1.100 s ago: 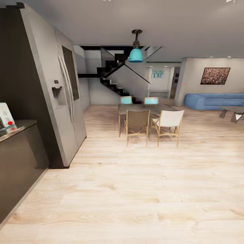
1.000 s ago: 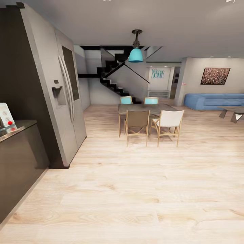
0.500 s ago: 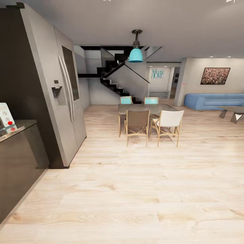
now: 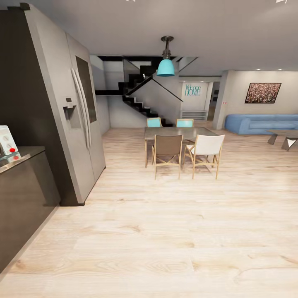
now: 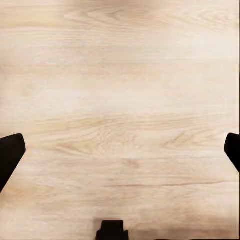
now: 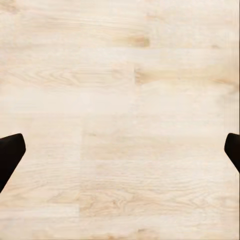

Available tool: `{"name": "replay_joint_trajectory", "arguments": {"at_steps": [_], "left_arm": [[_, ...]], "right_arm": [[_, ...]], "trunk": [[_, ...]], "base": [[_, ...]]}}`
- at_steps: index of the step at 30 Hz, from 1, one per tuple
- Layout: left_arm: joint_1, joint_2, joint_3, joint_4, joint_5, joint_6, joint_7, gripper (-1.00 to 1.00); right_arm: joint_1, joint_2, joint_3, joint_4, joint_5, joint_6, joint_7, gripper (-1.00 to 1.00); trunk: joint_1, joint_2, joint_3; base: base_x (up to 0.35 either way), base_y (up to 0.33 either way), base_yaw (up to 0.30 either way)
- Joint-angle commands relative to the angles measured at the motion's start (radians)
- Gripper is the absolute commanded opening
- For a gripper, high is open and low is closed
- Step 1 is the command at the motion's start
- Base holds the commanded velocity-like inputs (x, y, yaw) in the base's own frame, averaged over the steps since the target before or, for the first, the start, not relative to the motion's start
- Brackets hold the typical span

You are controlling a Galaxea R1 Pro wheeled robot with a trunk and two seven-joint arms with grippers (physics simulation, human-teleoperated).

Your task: Pick up the poster from the kitchen countertop and hang it on one of the wall nails in the kitchen.

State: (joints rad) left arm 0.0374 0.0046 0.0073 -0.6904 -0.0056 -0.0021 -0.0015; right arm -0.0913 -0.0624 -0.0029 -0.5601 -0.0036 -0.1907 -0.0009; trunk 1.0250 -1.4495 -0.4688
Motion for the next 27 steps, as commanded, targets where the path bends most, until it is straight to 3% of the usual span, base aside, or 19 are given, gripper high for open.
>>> {"name": "replay_joint_trajectory", "arguments": {"at_steps": [1, 9, 27], "left_arm": [[0.001, 0.000, 0.002, 0.007, -0.001, 0.000, 0.000, 1.00], [0.001, 0.006, 0.007, 0.003, -0.001, -0.001, 0.001, 1.00], [0.001, 0.008, 0.008, 0.005, -0.001, -0.001, 0.000, 1.00]], "right_arm": [[0.002, 0.000, 0.000, 0.007, -0.001, -0.003, 0.000, 1.00], [0.004, 0.005, 0.003, 0.010, -0.004, -0.007, -0.001, 1.00], [0.004, 0.008, 0.004, 0.016, 0.000, -0.010, -0.003, 1.00]], "trunk": [[0.000, 0.000, -0.001], [0.000, 0.000, -0.001], [0.000, 0.000, -0.001]], "base": [[0.000, 0.000, 0.000], [0.000, 0.000, 0.055], [0.000, 0.000, 0.272]]}}
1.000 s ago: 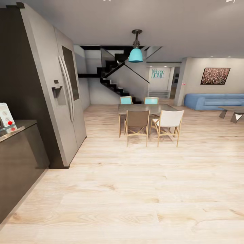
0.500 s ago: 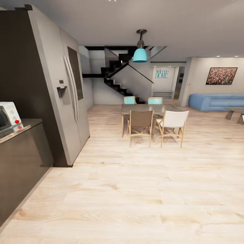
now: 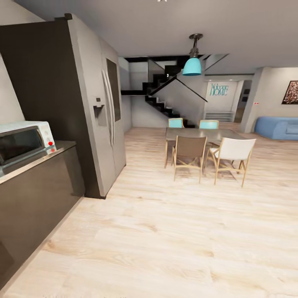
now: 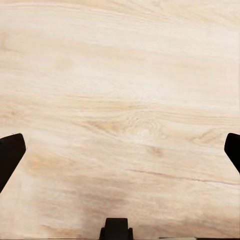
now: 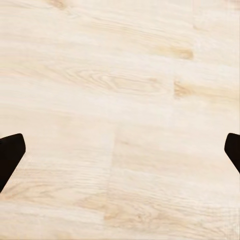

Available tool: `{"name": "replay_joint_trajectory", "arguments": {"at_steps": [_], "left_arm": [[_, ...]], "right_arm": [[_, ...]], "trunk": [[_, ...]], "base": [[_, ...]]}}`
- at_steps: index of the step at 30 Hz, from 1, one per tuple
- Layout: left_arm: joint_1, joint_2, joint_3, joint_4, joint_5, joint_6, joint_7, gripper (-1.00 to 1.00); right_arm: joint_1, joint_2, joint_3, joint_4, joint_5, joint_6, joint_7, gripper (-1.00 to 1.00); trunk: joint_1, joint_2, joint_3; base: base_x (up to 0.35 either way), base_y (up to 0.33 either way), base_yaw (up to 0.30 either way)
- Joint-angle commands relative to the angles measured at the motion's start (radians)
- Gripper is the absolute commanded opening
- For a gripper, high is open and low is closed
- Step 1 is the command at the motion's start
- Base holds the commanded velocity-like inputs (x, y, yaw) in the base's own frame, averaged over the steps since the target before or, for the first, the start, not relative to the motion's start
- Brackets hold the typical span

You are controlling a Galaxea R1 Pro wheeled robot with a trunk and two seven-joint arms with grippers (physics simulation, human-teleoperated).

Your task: Pick up the poster from the kitchen countertop and hang it on one of the wall nails in the kitchen.

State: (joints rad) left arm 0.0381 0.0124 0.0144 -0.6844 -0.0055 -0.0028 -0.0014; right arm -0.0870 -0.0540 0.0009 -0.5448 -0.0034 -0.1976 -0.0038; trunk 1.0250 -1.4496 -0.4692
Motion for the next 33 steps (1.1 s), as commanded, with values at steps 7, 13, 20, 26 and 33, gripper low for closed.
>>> {"name": "replay_joint_trajectory", "arguments": {"at_steps": [7, 13, 20, 26, 33], "left_arm": [[0.000, 0.000, 0.000, -0.001, -0.001, 0.000, 0.000, 1.00], [0.000, 0.000, 0.000, -0.001, -0.001, 0.000, 0.000, 1.00], [0.000, 0.000, 0.001, -0.001, -0.001, 0.000, 0.000, 1.00], [0.000, 0.000, 0.000, -0.001, -0.001, 0.000, 0.000, 1.00], [0.000, 0.000, 0.000, -0.001, -0.001, 0.000, 0.000, 1.00]], "right_arm": [[0.000, 0.000, 0.001, 0.002, 0.004, -0.003, -0.001, 1.00], [0.000, 0.000, 0.002, 0.002, 0.005, -0.003, -0.001, 1.00], [0.000, 0.000, 0.002, 0.003, 0.005, -0.003, -0.001, 1.00], [0.000, 0.000, 0.003, 0.023, 0.006, -0.003, -0.001, 1.00], [0.000, 0.000, 0.005, 0.028, 0.008, -0.003, 0.001, 1.00]], "trunk": [[0.000, 0.000, -0.001], [0.000, 0.000, -0.001], [0.000, 0.000, -0.001], [0.000, 0.000, -0.001], [0.000, 0.000, -0.001]], "base": [[0.000, 0.000, 0.290], [0.000, 0.000, 0.290], [0.000, 0.000, 0.290], [0.000, 0.000, 0.290], [0.000, -0.026, 0.191]]}}
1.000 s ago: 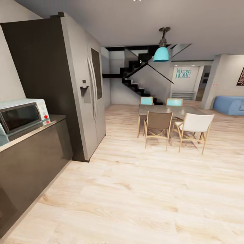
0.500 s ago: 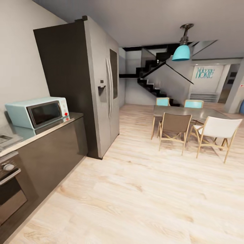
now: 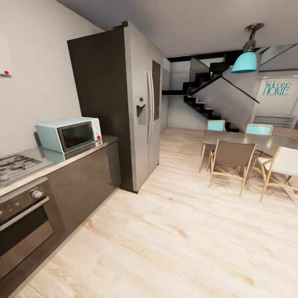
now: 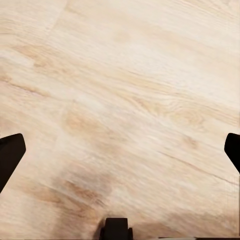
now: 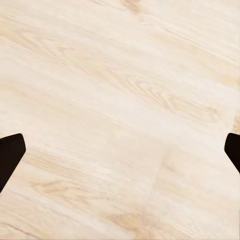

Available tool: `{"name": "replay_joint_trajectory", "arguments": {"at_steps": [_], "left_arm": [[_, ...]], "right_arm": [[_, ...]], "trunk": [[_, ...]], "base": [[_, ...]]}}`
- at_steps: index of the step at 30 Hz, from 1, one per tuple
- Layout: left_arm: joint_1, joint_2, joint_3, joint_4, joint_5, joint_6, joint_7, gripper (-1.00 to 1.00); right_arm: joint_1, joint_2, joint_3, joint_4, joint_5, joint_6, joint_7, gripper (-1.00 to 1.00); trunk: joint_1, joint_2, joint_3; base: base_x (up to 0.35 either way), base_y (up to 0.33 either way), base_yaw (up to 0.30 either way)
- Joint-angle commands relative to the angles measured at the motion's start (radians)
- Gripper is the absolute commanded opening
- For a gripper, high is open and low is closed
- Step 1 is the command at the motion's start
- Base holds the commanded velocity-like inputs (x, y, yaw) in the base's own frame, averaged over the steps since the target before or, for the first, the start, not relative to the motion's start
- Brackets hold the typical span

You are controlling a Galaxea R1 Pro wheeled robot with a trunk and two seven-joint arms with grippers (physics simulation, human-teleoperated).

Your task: Pick up the poster from the kitchen countertop and hang it on one of the wall nails in the kitchen.

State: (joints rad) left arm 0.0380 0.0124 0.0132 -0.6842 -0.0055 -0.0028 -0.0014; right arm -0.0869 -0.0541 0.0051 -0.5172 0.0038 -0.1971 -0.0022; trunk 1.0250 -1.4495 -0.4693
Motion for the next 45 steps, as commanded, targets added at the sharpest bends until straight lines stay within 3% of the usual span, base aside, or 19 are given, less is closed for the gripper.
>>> {"name": "replay_joint_trajectory", "arguments": {"at_steps": [1, 9, 45], "left_arm": [[0.000, 0.000, 0.001, -0.002, -0.001, 0.000, 0.000, 1.00], [0.000, 0.000, 0.002, -0.002, -0.001, 0.000, 0.000, 1.00], [0.000, 0.000, 0.002, -0.002, -0.001, 0.000, 0.000, 1.00]], "right_arm": [[-0.001, 0.000, 0.001, 0.001, 0.000, -0.003, 0.000, 1.00], [-0.001, 0.001, 0.001, 0.003, 0.001, -0.005, 0.000, 1.00], [-0.001, 0.002, 0.003, 0.023, 0.001, -0.005, -0.002, 1.00]], "trunk": [[0.000, -0.001, -0.001], [0.000, -0.001, -0.001], [0.000, -0.001, -0.001]], "base": [[0.000, -0.161, 0.058], [0.000, -0.147, 0.180], [0.000, -0.003, 0.289]]}}
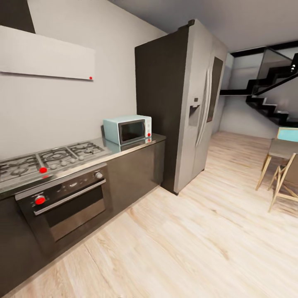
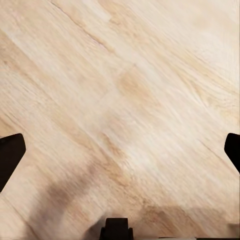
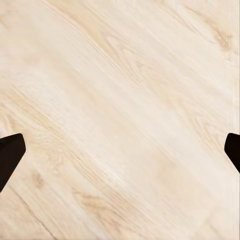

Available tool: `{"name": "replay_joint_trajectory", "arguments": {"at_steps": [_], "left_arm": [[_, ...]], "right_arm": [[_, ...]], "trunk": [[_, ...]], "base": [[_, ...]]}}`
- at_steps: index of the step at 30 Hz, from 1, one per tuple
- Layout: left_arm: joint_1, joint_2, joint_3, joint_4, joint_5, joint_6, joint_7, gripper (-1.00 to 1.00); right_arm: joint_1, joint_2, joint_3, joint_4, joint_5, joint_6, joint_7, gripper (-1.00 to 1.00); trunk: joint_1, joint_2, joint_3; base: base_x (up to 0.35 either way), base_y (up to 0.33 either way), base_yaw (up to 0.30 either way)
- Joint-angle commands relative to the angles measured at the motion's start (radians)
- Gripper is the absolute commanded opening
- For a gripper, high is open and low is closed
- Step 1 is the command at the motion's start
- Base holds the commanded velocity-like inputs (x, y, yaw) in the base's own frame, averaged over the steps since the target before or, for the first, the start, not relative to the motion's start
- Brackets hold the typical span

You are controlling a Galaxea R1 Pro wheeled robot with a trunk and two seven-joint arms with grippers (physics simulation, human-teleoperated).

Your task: Pick up the poster from the kitchen countertop and hang it on one of the wall nails in the kitchen.

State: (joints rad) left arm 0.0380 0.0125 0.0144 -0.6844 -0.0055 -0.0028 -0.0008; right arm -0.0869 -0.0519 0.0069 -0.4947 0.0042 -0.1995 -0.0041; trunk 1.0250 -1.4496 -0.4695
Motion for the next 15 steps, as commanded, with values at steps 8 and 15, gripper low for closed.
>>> {"name": "replay_joint_trajectory", "arguments": {"at_steps": [8, 15], "left_arm": [[0.000, 0.000, 0.001, -0.001, -0.001, 0.000, 0.000, 1.00], [0.000, 0.000, 0.001, -0.001, -0.001, 0.000, 0.001, 1.00]], "right_arm": [[-0.001, 0.000, 0.000, 0.001, 0.000, -0.002, 0.001, 1.00], [-0.001, -0.001, 0.000, 0.002, 0.000, -0.001, 0.004, 1.00]], "trunk": [[0.000, 0.000, -0.001], [0.000, 0.000, -0.001]], "base": [[0.000, -0.029, 0.276], [0.000, -0.265, 0.089]]}}
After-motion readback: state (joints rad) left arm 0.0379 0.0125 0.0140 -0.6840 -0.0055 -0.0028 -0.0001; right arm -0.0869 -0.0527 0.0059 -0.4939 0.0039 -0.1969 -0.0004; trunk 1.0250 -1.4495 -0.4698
